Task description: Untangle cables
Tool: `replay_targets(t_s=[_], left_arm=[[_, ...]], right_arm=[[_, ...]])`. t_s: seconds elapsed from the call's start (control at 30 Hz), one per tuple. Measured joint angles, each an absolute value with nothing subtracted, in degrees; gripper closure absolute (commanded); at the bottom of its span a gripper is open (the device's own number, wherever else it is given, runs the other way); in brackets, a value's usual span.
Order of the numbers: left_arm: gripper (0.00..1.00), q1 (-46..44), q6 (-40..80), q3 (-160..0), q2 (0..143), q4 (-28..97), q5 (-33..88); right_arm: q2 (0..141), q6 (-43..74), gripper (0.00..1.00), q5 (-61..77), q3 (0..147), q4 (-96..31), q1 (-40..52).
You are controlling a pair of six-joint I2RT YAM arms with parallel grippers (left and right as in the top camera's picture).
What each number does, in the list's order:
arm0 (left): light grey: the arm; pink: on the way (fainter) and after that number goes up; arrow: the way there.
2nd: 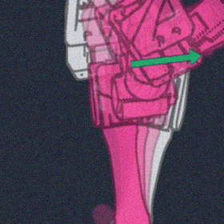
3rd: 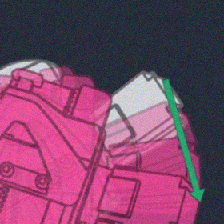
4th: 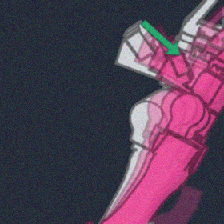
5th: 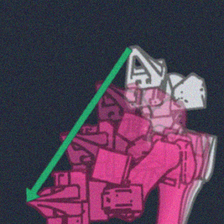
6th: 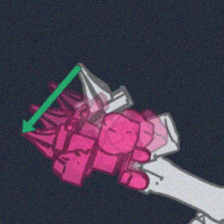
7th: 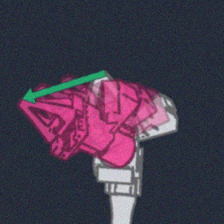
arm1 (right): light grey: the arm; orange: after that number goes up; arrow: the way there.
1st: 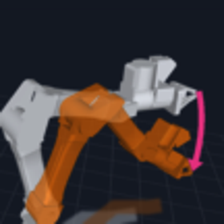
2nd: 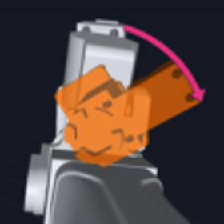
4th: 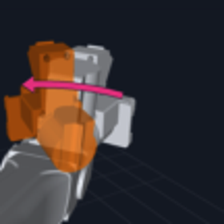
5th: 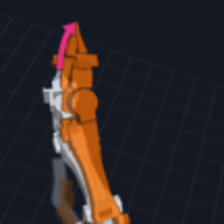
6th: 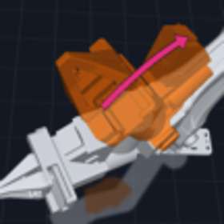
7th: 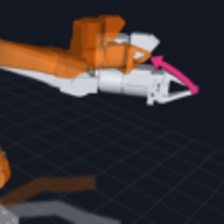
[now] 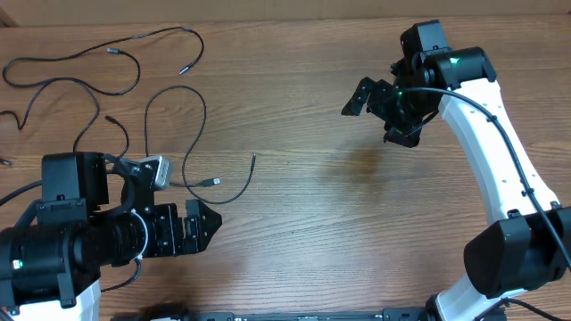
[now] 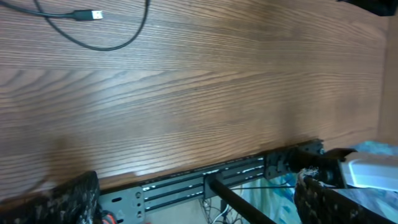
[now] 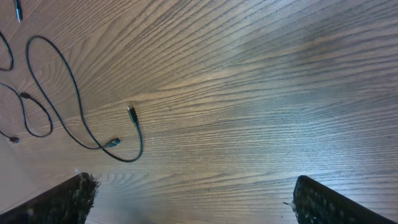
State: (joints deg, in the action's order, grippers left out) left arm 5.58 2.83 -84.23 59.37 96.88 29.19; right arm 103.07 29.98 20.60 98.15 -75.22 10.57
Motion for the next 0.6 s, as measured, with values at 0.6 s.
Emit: replay_targets(t_s=[0.6], left_arm=[[0.01, 0.4, 6.1, -64.5, 58.7, 79.4, 26.0]], right_arm=[[103.0, 30.0, 0.0, 20.6, 98.1, -75.3, 10.6]])
